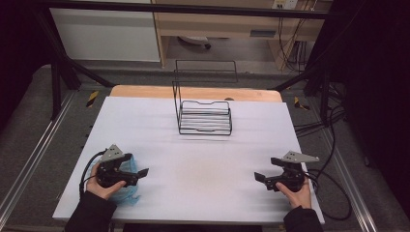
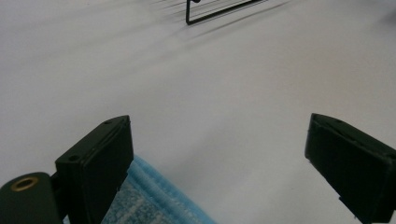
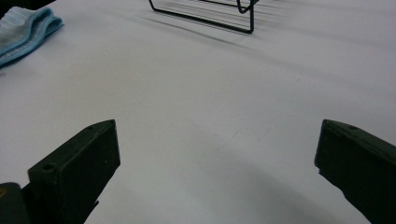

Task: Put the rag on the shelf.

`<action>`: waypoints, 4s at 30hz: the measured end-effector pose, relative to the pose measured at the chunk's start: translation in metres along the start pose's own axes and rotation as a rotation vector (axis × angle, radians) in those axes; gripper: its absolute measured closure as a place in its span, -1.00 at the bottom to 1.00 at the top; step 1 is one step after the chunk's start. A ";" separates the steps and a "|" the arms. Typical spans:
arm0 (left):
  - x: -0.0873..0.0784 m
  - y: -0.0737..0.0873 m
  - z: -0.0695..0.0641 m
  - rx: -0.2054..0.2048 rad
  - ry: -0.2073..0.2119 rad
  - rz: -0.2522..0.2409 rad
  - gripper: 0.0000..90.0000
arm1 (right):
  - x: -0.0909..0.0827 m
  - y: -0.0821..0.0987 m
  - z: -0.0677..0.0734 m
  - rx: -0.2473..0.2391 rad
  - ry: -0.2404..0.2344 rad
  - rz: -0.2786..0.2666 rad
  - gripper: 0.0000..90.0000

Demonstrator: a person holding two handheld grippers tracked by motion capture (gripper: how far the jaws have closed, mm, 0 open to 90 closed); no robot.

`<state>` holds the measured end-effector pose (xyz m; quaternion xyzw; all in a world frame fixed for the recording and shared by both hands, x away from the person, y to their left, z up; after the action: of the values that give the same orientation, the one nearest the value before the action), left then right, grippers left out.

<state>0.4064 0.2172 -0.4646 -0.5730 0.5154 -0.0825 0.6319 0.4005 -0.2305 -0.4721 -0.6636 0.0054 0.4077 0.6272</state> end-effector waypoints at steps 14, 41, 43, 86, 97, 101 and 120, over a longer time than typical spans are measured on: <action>-0.001 -0.005 -0.002 -0.008 -0.003 0.007 -0.84 | 0.002 0.001 0.001 0.007 0.003 0.016 -0.98; 0.006 -0.007 0.051 -0.123 -0.142 0.154 -0.18 | 0.006 0.003 0.003 -0.008 0.003 0.041 -0.98; 0.006 -0.001 0.054 -0.115 -0.158 0.188 -0.15 | 0.005 0.003 0.002 -0.009 0.002 0.041 -0.98; 0.003 0.018 0.064 -0.128 -0.147 0.279 0.80 | 0.005 0.004 0.001 -0.010 0.005 0.050 -0.98; -0.001 0.017 0.064 -0.112 -0.127 0.266 0.81 | 0.005 0.004 0.001 -0.007 0.002 0.053 -0.98; 0.004 0.019 0.066 -0.126 -0.135 0.260 0.71 | 0.005 0.004 0.001 -0.007 0.002 0.053 -0.98; 0.015 0.018 0.068 -0.102 -0.245 0.289 0.80 | 0.005 0.004 0.002 -0.005 0.000 0.052 -0.98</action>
<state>0.4555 0.2560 -0.4999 -0.5301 0.5151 0.1055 0.6652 0.4009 -0.2276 -0.4780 -0.6646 0.0218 0.4241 0.6148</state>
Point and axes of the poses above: each handheld gripper's, and its own axes: x roughly forward along the jaws, y roughly out of its underside, z roughly to its left, the point moved 8 cm from there along x, roughly forward along the jaws, and after that the axes turned 9 degrees about y, right-handed, at the moved point
